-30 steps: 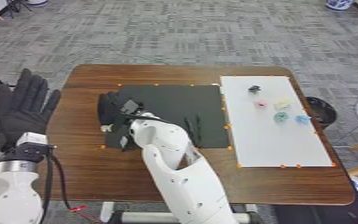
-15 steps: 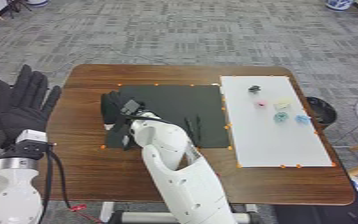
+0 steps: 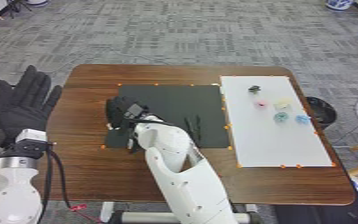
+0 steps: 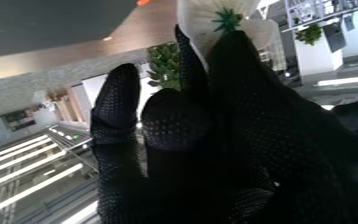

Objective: Arrange flowers

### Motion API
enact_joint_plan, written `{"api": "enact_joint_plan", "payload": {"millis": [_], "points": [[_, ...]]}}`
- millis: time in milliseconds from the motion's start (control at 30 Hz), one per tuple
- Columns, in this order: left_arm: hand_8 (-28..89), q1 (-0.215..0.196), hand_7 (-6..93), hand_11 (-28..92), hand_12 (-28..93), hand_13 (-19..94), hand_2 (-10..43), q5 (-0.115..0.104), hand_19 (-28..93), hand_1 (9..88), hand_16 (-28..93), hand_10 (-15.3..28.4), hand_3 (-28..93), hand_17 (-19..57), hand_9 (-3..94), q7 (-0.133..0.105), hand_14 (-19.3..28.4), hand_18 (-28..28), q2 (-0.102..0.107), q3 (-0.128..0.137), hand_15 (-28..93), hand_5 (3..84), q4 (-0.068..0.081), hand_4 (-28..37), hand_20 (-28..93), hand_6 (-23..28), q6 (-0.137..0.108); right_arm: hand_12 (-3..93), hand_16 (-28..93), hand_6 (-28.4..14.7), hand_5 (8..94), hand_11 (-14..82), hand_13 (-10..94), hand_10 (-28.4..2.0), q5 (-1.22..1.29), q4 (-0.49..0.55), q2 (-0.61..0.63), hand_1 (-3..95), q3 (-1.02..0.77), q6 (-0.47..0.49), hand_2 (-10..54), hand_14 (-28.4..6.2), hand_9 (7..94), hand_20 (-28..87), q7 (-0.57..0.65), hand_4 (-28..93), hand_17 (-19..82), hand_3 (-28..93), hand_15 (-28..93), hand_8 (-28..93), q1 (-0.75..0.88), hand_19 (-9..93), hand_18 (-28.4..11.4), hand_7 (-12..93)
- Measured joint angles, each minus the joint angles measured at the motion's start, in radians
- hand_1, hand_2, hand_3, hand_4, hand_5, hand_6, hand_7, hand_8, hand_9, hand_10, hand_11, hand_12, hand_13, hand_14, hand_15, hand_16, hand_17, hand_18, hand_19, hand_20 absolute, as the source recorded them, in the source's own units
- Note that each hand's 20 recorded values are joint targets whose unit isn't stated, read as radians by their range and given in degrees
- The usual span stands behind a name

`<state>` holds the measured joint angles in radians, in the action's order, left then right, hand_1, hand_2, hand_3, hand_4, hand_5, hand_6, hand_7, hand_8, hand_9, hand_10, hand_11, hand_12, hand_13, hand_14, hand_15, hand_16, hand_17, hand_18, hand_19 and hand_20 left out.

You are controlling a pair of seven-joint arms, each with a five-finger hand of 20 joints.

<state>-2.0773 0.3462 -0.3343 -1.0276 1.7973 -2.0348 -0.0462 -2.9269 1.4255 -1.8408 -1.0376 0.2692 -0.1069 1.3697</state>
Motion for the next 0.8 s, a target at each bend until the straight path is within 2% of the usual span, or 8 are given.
{"api": "enact_joint_plan", "payload": {"millis": [233,400,500,800], "points": [[-8,-0.003,2.7,10,6,24,16.0,-0.007,28,24.4,-7,9.2,63,-1.6,29.3,0.0,5.0,9.1,-0.001,0.003,7,35.8,0.0,-28.3,6,5.8,0.0,32.7,43,0.2,66.2,13.9,68,-9.5,0.0,0.005,0.01,58.3,0.001,0.059,-9.5,-6.4,71.1,41,-0.011,-28,30,77,71,-13,0.008,73,-20.0,22],[-8,-0.005,2.4,10,6,24,16.0,-0.01,28,24.3,-6,9.2,63,-1.8,29.3,0.0,5.4,9.1,-0.003,0.007,7,35.9,0.0,-28.3,6,6.0,0.002,28.7,43,0.2,65.5,16.5,67,-10.4,0.0,0.005,0.018,57.5,0.002,0.08,-9.5,-6.1,68.8,41,-0.024,-28,30,78,70,-14,0.013,72,-20.1,23],[-7,-0.007,2.7,10,6,24,16.0,-0.01,28,24.0,-6,9.8,64,-2.6,29.5,0.0,6.1,9.5,-0.005,0.01,7,35.9,0.0,-28.3,6,6.0,0.002,22.0,42,0.0,66.2,19.6,67,-11.7,0.0,0.005,0.023,55.3,0.002,0.08,-9.5,-5.9,66.7,40,-0.024,-28,30,78,69,-13,0.015,72,-20.1,23],[-8,-0.016,2.3,10,6,24,16.1,-0.01,28,24.4,-5,9.0,63,-2.1,29.4,0.005,5.6,9.3,-0.01,0.013,7,35.8,0.0,-28.3,5,5.7,0.002,17.9,41,-0.4,66.9,15.2,68,-13.0,0.0,0.018,0.048,53.1,0.02,0.076,-9.5,-6.4,64.3,39,-0.021,-28,30,80,68,-13,0.017,71,-20.2,21]]}}
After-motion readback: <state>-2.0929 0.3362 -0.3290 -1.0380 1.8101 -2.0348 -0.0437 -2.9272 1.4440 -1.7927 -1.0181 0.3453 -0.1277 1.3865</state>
